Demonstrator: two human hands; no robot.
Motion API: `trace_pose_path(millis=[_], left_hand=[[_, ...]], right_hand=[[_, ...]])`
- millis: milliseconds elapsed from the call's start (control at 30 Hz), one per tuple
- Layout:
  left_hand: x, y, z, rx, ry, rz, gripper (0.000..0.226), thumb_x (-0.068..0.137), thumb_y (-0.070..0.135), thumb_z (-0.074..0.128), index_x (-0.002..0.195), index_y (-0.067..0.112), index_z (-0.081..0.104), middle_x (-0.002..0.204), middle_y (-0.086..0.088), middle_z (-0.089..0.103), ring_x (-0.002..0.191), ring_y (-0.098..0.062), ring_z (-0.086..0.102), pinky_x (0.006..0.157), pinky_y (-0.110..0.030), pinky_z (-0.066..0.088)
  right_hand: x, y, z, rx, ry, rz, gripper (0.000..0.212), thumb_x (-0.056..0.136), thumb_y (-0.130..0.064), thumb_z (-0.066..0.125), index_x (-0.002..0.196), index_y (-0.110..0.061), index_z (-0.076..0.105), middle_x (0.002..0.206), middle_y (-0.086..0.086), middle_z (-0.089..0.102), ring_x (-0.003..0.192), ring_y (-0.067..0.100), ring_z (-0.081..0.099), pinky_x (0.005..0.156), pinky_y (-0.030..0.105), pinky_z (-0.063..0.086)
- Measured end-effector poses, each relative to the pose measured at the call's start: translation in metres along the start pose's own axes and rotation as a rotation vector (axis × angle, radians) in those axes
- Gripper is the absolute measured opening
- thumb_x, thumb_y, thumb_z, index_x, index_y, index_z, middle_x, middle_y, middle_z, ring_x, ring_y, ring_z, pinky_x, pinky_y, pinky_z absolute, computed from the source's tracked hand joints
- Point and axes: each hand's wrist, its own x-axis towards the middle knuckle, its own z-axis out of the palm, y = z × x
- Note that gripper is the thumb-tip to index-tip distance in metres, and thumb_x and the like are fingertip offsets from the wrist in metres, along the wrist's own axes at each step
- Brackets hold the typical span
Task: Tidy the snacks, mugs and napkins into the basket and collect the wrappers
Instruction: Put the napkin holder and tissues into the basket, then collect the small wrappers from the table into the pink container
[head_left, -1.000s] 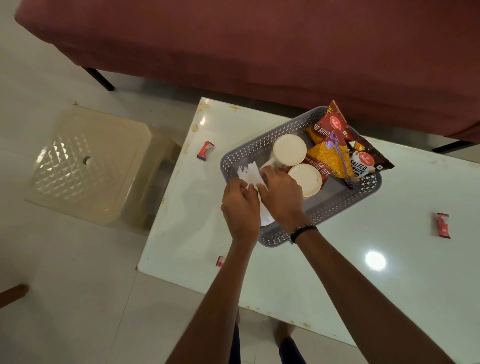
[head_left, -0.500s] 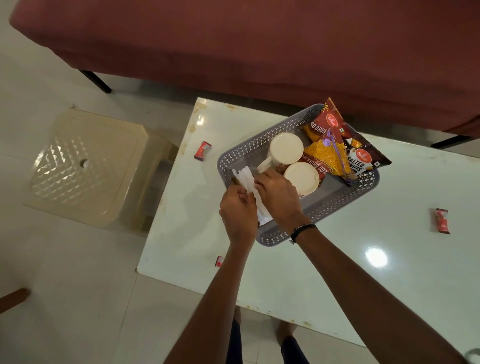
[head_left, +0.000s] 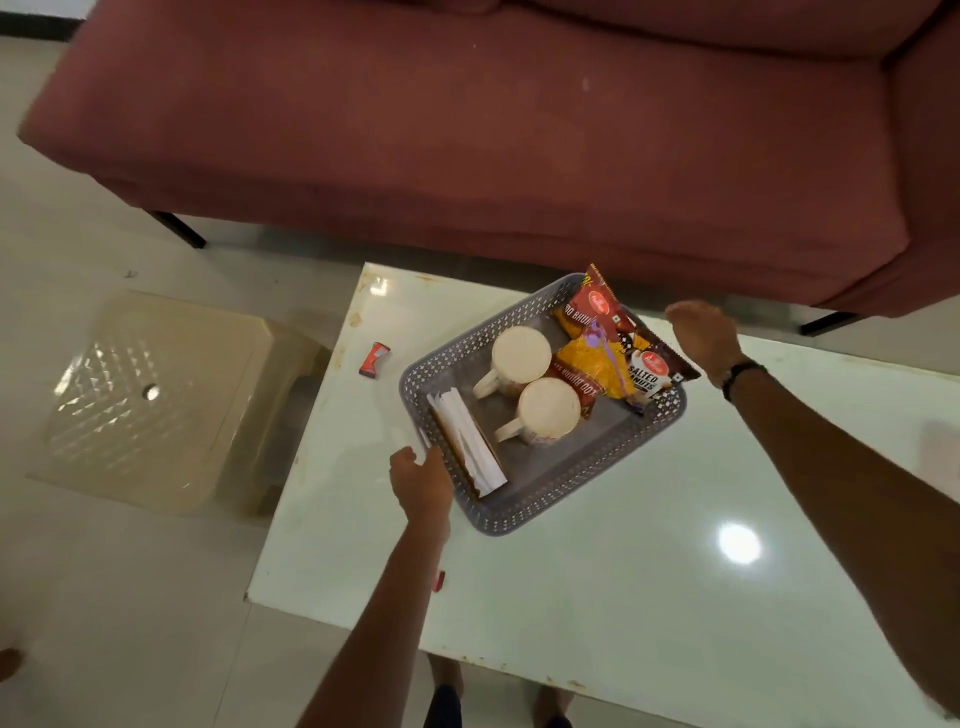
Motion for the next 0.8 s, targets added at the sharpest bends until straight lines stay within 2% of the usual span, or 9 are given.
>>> trace_pose_path(millis=[67, 133, 200, 267, 333, 400, 567, 700, 800], left_hand=[[0.004, 0.002, 0.006, -0.038, -0.104, -0.102, 0.037, 0.085, 0.022, 0.055, 0.11, -0.005, 0.056, 0.115, -0.018, 0.062, 0.109, -0.034, 0.056, 0.095, -0.041, 0.045], [0.012, 0.002, 0.011, -0.058, -0.142, -0.169, 0.036, 0.08, 0.027, 0.054, 0.099, -0.003, 0.059, 0.111, -0.019, 0.065, 0.109, -0.036, 0.059, 0.097, -0.046, 0.047], [0.017, 0.005, 0.012, -0.099, -0.167, -0.218, 0.023, 0.087, 0.021, 0.05, 0.095, 0.002, 0.06, 0.104, -0.012, 0.062, 0.104, -0.03, 0.06, 0.086, -0.039, 0.05], [0.02, 0.008, 0.013, -0.158, -0.174, -0.271, 0.021, 0.093, 0.015, 0.045, 0.092, -0.001, 0.06, 0.1, -0.009, 0.058, 0.09, -0.022, 0.057, 0.071, -0.03, 0.044], [0.021, 0.012, 0.014, -0.187, -0.143, -0.306, 0.021, 0.092, 0.011, 0.048, 0.075, 0.003, 0.058, 0.094, -0.008, 0.061, 0.08, -0.019, 0.058, 0.069, -0.031, 0.043], [0.02, 0.016, 0.013, -0.201, -0.129, -0.317, 0.019, 0.091, 0.01, 0.051, 0.075, 0.003, 0.059, 0.086, -0.006, 0.062, 0.073, -0.017, 0.058, 0.071, -0.032, 0.043], [-0.004, 0.035, 0.002, -0.239, -0.123, -0.314, 0.009, 0.09, 0.008, 0.051, 0.086, 0.003, 0.058, 0.07, -0.003, 0.056, 0.06, -0.012, 0.051, 0.059, -0.024, 0.041], [-0.036, 0.047, -0.008, -0.206, -0.163, -0.25, 0.024, 0.091, 0.011, 0.051, 0.067, 0.009, 0.053, 0.068, -0.003, 0.053, 0.058, -0.013, 0.05, 0.05, -0.021, 0.041], [-0.062, 0.049, -0.015, -0.144, -0.2, -0.216, 0.022, 0.088, 0.016, 0.054, 0.066, 0.011, 0.056, 0.07, -0.003, 0.056, 0.061, -0.014, 0.052, 0.056, -0.024, 0.038]], right_hand=[[0.016, 0.005, 0.004, 0.074, -0.183, 0.157, 0.034, 0.096, -0.013, 0.042, 0.117, 0.008, 0.058, 0.128, 0.028, 0.055, 0.117, 0.04, 0.052, 0.09, 0.036, 0.045], [0.023, 0.006, 0.013, 0.18, -0.244, 0.204, 0.029, 0.094, -0.021, 0.048, 0.098, 0.002, 0.065, 0.117, 0.025, 0.063, 0.093, 0.036, 0.061, 0.073, 0.03, 0.046], [0.028, 0.007, 0.022, 0.274, -0.28, 0.235, 0.021, 0.089, -0.021, 0.058, 0.085, -0.003, 0.067, 0.102, 0.02, 0.067, 0.077, 0.03, 0.063, 0.075, 0.035, 0.051], [0.033, 0.008, 0.026, 0.305, -0.276, 0.249, 0.023, 0.085, -0.018, 0.063, 0.094, 0.003, 0.069, 0.097, 0.018, 0.07, 0.078, 0.028, 0.064, 0.081, 0.036, 0.053], [0.036, 0.012, 0.026, 0.38, -0.249, 0.272, 0.016, 0.086, -0.009, 0.062, 0.087, 0.007, 0.067, 0.079, 0.01, 0.074, 0.064, 0.019, 0.064, 0.064, 0.021, 0.053], [0.032, 0.013, 0.025, 0.417, -0.241, 0.287, 0.013, 0.087, -0.004, 0.06, 0.076, -0.001, 0.064, 0.058, 0.0, 0.069, 0.056, 0.014, 0.06, 0.049, 0.015, 0.048], [0.002, 0.025, 0.002, 0.354, -0.198, 0.303, 0.023, 0.085, -0.011, 0.063, 0.063, -0.02, 0.063, 0.081, 0.01, 0.063, 0.081, 0.024, 0.057, 0.084, 0.035, 0.049], [-0.043, 0.042, -0.029, 0.47, -0.191, 0.365, 0.012, 0.088, -0.003, 0.057, 0.086, -0.001, 0.068, 0.084, 0.011, 0.061, 0.075, 0.021, 0.055, 0.059, 0.02, 0.05], [-0.082, 0.064, -0.054, 0.522, -0.22, 0.372, 0.022, 0.09, -0.002, 0.053, 0.109, 0.002, 0.064, 0.087, 0.01, 0.061, 0.075, 0.02, 0.056, 0.063, 0.019, 0.05]])
